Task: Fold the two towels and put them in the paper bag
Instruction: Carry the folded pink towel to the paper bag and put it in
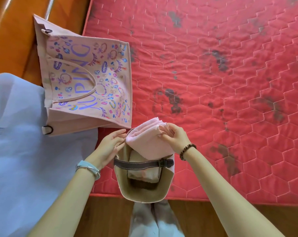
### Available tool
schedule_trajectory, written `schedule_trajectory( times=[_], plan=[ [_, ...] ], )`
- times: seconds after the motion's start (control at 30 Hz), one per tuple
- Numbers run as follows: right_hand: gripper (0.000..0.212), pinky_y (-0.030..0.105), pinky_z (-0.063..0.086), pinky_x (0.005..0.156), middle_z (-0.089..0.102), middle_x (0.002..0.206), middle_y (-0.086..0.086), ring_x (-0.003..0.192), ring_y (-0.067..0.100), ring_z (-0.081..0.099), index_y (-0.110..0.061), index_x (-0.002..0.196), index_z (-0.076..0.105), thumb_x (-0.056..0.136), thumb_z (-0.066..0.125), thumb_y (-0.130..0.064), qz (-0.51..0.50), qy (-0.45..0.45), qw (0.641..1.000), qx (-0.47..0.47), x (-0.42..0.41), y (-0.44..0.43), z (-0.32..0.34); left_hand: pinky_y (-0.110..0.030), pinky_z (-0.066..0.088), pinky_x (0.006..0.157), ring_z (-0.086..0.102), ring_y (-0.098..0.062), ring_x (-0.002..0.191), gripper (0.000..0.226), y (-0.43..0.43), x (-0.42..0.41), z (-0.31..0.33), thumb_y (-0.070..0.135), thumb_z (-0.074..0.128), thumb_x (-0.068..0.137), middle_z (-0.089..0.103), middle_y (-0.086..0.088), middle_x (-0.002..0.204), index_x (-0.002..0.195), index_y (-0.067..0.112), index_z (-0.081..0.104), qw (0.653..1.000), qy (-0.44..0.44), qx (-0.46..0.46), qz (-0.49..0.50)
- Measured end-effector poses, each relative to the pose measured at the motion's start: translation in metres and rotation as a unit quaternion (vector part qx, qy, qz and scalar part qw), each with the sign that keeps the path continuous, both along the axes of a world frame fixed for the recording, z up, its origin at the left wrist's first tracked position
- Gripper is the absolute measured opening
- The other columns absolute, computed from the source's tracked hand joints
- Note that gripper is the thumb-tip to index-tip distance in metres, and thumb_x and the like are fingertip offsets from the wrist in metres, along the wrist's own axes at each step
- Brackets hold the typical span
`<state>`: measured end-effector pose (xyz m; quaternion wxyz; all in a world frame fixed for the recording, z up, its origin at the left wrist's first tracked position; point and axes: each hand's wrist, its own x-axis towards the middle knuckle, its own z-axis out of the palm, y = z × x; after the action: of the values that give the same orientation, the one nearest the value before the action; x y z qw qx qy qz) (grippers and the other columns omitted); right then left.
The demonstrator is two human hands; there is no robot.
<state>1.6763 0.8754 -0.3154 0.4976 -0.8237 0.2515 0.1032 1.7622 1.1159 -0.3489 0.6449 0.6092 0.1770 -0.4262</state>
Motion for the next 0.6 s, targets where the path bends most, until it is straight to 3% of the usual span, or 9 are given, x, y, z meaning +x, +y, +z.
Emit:
schedule_trajectory(
  times=[0.1,0.17,0.23,0.37,0.5,0.6],
  plan=[
    [0.027,0.025,0.050,0.078,0.070,0.087,-0.007,0.089,0.010,0.066,-0.033,0.083,0.063,0.082,0.065,-0.006,0.033,-0.004,0.999,-0.041,0.003,0.010,-0.003,-0.026,0.050,0.092,0.063,-0.018,0.109,0.039,0.003,-0.002,-0.002,-0.006,0.040,0.100,0.063,-0.015,0.121,0.137,0.002,0.049,1.000,-0.008,0.004,0.002],
    [0.026,0.028,0.047,0.086,0.073,0.102,-0.001,0.098,0.017,0.064,-0.021,0.104,0.071,0.083,0.065,-0.008,0.072,-0.007,0.994,-0.076,0.006,0.015,-0.003,-0.023,0.053,0.089,0.063,-0.022,0.113,0.037,0.004,-0.004,-0.004,-0.003,0.043,0.100,0.065,-0.014,0.119,0.137,0.001,0.050,1.000,-0.010,0.000,0.017],
    [0.028,0.034,0.044,0.090,0.073,0.108,0.004,0.101,0.024,0.061,-0.016,0.110,0.072,0.084,0.065,-0.010,0.101,-0.008,0.989,-0.110,0.010,0.019,-0.007,-0.019,0.055,0.085,0.064,-0.022,0.114,0.036,0.004,-0.006,-0.003,-0.002,0.044,0.100,0.066,-0.014,0.118,0.136,0.001,0.051,0.999,-0.013,-0.011,0.031],
    [0.031,0.032,0.042,0.084,0.074,0.103,0.005,0.096,0.029,0.060,-0.017,0.111,0.072,0.082,0.067,-0.009,0.136,-0.011,0.979,-0.152,0.018,0.023,-0.023,-0.018,0.055,0.083,0.065,-0.017,0.110,0.034,0.005,-0.009,-0.002,-0.003,0.042,0.101,0.068,-0.011,0.115,0.133,0.003,0.052,0.998,-0.025,-0.035,0.056],
    [0.011,0.032,0.041,0.072,0.070,0.077,0.007,0.077,0.029,0.055,-0.020,0.084,0.072,0.080,0.068,-0.011,0.179,-0.028,0.968,-0.172,0.025,0.029,-0.037,-0.020,0.055,0.089,0.064,-0.020,0.115,0.033,0.006,-0.009,-0.003,-0.002,0.041,0.102,0.068,-0.011,0.117,0.131,0.004,0.053,0.997,-0.040,-0.046,0.040],
    [0.015,0.038,0.046,0.077,0.071,0.085,0.010,0.086,0.031,0.058,-0.013,0.094,0.073,0.083,0.067,-0.021,0.211,-0.007,0.957,-0.197,0.027,0.031,-0.049,-0.027,0.048,0.099,0.059,-0.023,0.125,0.032,0.006,-0.007,-0.006,0.001,0.041,0.103,0.064,-0.014,0.128,0.131,0.006,0.055,0.998,-0.057,-0.040,0.008]
  ],
)
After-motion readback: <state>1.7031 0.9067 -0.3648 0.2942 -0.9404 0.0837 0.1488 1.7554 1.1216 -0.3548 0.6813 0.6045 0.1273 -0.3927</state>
